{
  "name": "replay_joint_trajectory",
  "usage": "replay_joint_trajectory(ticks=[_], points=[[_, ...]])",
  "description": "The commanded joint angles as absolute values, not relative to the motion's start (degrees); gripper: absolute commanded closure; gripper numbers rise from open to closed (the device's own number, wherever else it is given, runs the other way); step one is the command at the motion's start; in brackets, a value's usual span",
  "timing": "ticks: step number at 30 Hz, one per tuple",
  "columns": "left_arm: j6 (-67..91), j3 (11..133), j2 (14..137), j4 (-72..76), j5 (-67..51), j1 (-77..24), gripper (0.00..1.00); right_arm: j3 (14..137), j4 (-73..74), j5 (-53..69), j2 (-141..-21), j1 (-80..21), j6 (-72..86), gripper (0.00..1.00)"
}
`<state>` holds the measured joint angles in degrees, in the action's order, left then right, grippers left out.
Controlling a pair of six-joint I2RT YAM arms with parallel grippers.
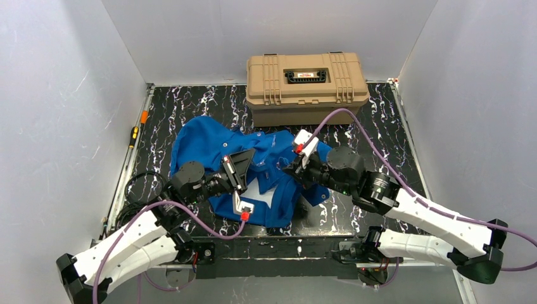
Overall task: Zip up the jacket
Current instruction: Pick up the jacket from the center of the board.
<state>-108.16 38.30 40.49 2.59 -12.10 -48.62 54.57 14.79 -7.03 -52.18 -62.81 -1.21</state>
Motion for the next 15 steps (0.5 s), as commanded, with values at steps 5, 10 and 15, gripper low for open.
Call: replay_joint_trajectory(ticks=[5, 10, 15], points=[[-110.2, 32.2, 37.6, 8.6, -18.6, -49.0, 0.94, 52.2, 5.1, -4.3, -53.6, -63.0, 1.7, 0.99], [-110.8, 32.4, 39.3, 11.1, -17.6, -49.0, 0.93, 49.7, 1.9, -3.0, -55.0, -63.0, 3.3, 0.99], [-112.6, 30.6, 38.4, 13.0, -19.5, -49.1, 0.93, 48.8, 1.0, -4.0, -55.4, -62.9, 3.3, 0.99]])
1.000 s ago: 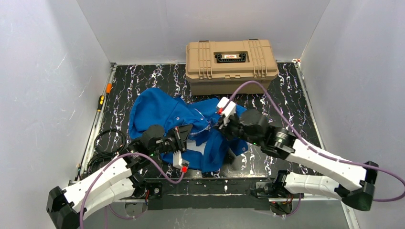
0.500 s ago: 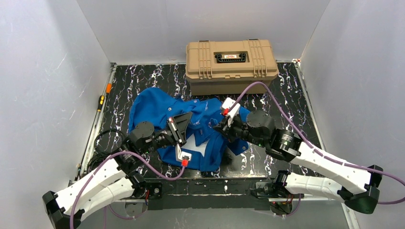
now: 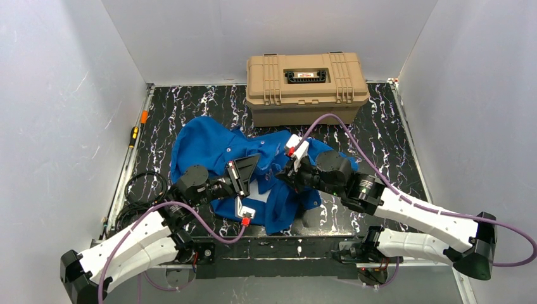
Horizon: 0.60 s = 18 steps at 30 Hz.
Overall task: Zip up the jacket
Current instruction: Pick up the jacket from the center of the board.
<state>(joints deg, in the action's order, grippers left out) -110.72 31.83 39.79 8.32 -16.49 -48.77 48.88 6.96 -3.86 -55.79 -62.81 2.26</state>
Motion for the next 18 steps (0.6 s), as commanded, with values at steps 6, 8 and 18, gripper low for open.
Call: replay_joint_trajectory(ticks=[6, 8, 18], points=[[-109.4, 24.8, 34.9, 12.9, -19.7, -49.4, 0.78, 48.8, 3.0, -5.0, -56.0, -62.9, 2.8, 0.99], [-107.5, 21.8, 32.4, 9.8, -19.6, -49.4, 0.70, 48.4, 4.6, -5.6, -55.4, -62.9, 2.5, 0.99], [-103.9, 19.3, 25.0, -11.4, -19.0, -49.5, 0.52, 44.0, 10.2, -7.6, -50.8, -62.9, 4.2, 0.99]])
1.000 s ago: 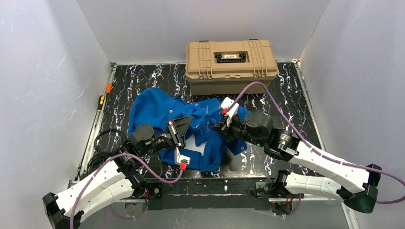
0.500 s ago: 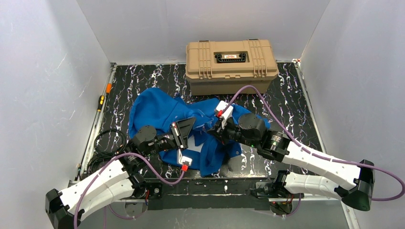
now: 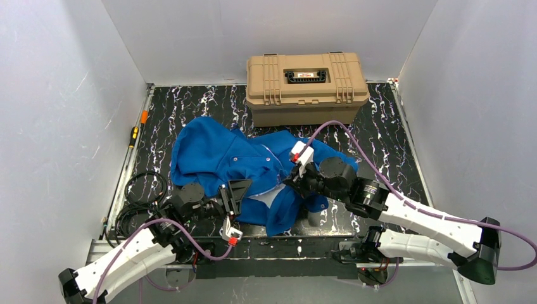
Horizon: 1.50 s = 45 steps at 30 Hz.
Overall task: Zip up the jacket
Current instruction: Pick up the jacket from the center of the board.
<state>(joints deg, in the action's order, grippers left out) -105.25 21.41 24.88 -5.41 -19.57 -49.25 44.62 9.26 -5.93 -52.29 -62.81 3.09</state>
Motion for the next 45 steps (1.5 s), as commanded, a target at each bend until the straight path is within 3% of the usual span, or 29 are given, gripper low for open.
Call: replay_joint_trajectory(ticks=[1, 6, 12, 17, 24, 29, 37, 45], points=[[-103.2, 20.4, 25.1, -14.7, -18.9, -49.5, 0.45, 44.0, 10.7, -7.7, -50.6, -62.9, 4.1, 0.99], [-97.7, 33.7, 30.6, -43.8, -20.0, -49.5, 0.14, 44.5, 12.8, -8.8, -49.6, -63.0, 3.2, 0.99], [-94.9, 40.3, 38.0, -55.9, -20.6, -49.4, 0.02, 44.7, 13.8, -9.2, -49.3, -62.9, 3.1, 0.99], [-96.0, 40.3, 41.6, -56.5, -22.4, -49.4, 0.02, 45.1, 14.6, -9.4, -48.9, -62.9, 3.2, 0.99], [-72.6, 52.9, 59.4, -51.8, -33.3, -49.4, 0.02, 44.3, 16.6, -10.0, -46.5, -62.9, 3.6, 0.99], [-64.7, 47.5, 60.9, -38.5, -35.6, -50.7, 0.02, 44.4, 17.2, -10.7, -45.9, -62.9, 4.2, 0.99], [-68.4, 36.4, 57.1, -29.1, -37.1, -52.5, 0.02, 44.0, 18.2, -11.8, -45.2, -62.9, 4.3, 0.99], [-74.2, 21.7, 55.0, -3.9, -31.2, -53.7, 0.02, 43.8, 18.4, -12.2, -45.5, -62.9, 4.8, 0.99]])
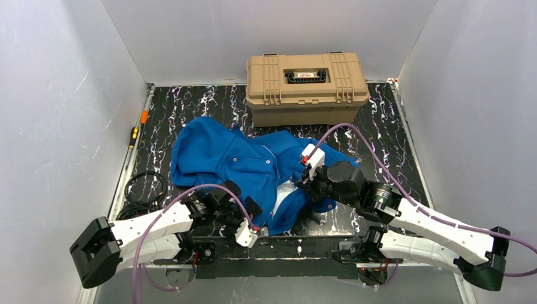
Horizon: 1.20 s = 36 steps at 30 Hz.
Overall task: Zip up the jacket
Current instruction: Pick up the jacket from the center of the board.
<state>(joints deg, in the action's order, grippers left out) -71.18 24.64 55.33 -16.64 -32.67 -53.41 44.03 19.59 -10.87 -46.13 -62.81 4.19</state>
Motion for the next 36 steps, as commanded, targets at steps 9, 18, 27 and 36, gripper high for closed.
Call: replay_joint_trajectory(ticks=[9, 18, 27, 36], points=[[-79.6, 24.5, 52.0, -13.8, -37.0, -53.7, 0.02, 44.3, 18.7, -11.9, -46.6, -62.9, 4.8, 0.99], [-90.9, 30.0, 54.4, -29.5, -40.2, -53.8, 0.02, 44.2, 18.5, -11.5, -47.0, -62.9, 5.1, 0.99], [-92.9, 38.5, 64.2, -39.2, -39.3, -53.8, 0.06, 44.3, 19.2, -12.1, -46.8, -62.9, 5.3, 0.99], [-85.4, 41.9, 67.0, -37.4, -40.0, -53.9, 0.13, 43.8, 19.6, -12.3, -45.7, -62.9, 5.8, 0.99]])
